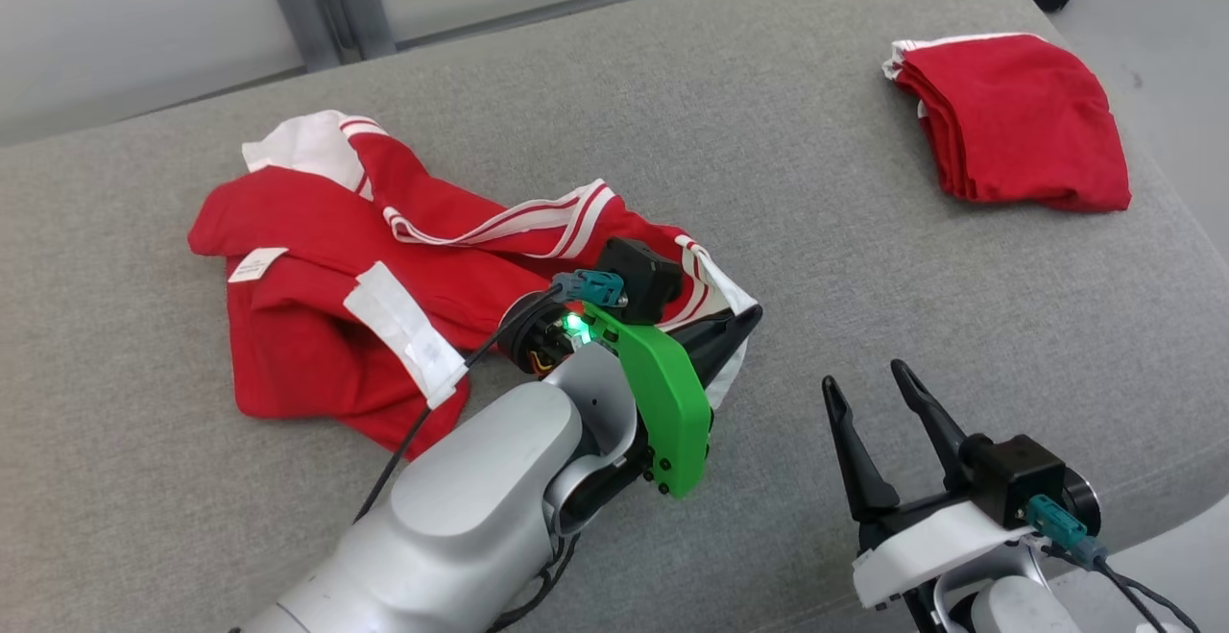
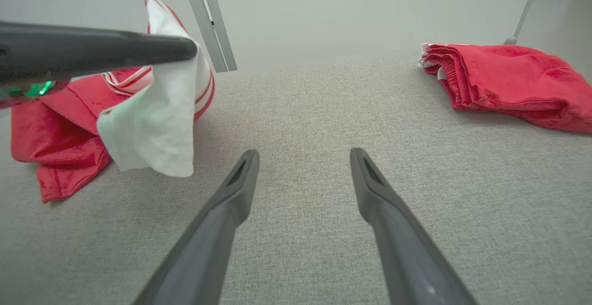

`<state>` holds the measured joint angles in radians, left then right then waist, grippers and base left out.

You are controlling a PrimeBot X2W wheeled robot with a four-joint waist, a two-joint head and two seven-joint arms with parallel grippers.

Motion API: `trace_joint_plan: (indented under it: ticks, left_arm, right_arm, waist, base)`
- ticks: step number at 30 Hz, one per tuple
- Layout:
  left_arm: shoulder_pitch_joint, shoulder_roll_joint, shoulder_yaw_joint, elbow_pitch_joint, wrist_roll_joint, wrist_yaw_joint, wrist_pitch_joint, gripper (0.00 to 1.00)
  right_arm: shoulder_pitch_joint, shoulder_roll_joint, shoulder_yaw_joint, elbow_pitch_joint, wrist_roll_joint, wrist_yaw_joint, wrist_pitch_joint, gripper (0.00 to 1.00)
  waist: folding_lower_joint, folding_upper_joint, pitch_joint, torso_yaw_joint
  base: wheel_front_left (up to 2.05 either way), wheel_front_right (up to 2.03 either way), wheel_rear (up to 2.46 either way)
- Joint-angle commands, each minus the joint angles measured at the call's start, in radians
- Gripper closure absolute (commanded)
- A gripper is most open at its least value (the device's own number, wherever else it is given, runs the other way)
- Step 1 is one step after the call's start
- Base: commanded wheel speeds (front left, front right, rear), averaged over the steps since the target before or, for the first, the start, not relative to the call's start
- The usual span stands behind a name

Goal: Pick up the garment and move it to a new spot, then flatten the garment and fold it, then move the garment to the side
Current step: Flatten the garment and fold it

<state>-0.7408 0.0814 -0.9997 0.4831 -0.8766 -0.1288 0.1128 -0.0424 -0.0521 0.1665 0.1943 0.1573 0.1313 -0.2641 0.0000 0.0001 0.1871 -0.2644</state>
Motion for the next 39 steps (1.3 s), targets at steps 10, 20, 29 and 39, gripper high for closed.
trace_joint_plan:
  ticks: [10,20,29,39]
  left_arm:
    - [-0.107,-0.027,-0.172,0.127,-0.037,-0.003,-0.184,0.50]
    - [-0.092,-0.017,-0.155,0.164,-0.110,0.067,-0.298,0.00]
    - [-0.080,0.290,0.058,0.190,-0.174,0.371,-0.302,0.00]
    - [-0.033,0.460,0.136,0.110,-0.275,0.426,-0.175,0.00]
  right_arm:
    - [-0.048,0.001,0.010,0.019,0.087,-0.001,0.000,0.00]
    - [-0.024,0.000,-0.043,0.032,0.072,-0.001,0.000,0.00]
    - [0.001,0.000,-0.064,0.017,0.054,-0.001,0.000,0.00]
    - [-0.008,0.001,-0.056,0.024,0.037,-0.001,0.000,0.00]
  waist:
    - [0.0000,-0.0001,0.141,-0.115]
    - [0.0000,-0.0001,0.087,-0.081]
    - [0.0000,-0.0001,0.061,-0.033]
    - [0.0000,-0.0001,0.068,-0.014]
  base:
    - [0.00,0.00,0.00]
    - [0.00,0.00,0.00]
    - [0.00,0.00,0.00]
    - [0.00,0.00,0.00]
